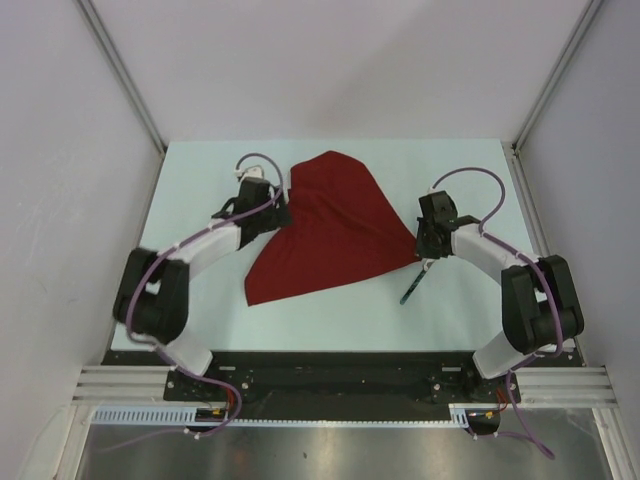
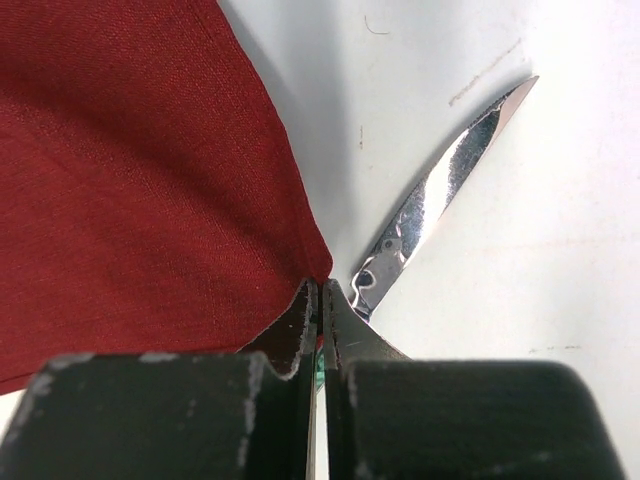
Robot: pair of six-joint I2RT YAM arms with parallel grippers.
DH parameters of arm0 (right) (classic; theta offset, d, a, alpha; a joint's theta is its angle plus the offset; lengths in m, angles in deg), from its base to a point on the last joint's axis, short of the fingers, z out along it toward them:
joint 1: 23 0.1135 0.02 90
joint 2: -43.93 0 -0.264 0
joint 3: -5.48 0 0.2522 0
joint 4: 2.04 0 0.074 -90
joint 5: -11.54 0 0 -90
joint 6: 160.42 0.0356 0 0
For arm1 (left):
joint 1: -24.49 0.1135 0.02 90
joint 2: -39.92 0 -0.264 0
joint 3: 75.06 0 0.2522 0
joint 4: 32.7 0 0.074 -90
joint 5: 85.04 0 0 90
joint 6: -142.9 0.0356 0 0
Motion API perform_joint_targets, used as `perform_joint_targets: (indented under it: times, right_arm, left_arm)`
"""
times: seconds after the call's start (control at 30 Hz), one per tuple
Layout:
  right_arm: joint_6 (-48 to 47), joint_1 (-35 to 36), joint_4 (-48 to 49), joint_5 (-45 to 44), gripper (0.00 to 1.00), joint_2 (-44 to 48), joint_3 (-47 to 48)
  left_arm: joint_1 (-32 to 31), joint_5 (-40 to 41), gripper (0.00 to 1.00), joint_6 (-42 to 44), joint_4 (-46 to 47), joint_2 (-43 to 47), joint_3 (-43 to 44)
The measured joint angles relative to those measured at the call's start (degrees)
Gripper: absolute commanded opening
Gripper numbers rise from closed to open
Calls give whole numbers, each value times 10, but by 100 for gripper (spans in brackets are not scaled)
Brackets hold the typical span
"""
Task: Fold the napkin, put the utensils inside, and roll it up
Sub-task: Flatten the napkin out
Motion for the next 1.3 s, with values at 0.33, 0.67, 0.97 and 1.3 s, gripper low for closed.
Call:
perform_joint_targets:
  times: [0.33,0.67,0.97,1.3]
  right_arm:
    - [0,0,3,15,0,9,-19]
    - [4,0,16,35,0,12,-39]
    - [9,0,25,38,0,19,-47]
    - [12,0,25,39,0,23,-47]
  left_arm:
    - [0,55,68,-61,-93,287,-283]
    - [0,48,51,-106,-140,340,-357]
    - [-7,43,39,-124,-118,363,-384]
    - [-7,30,0,-146,-59,345,-397]
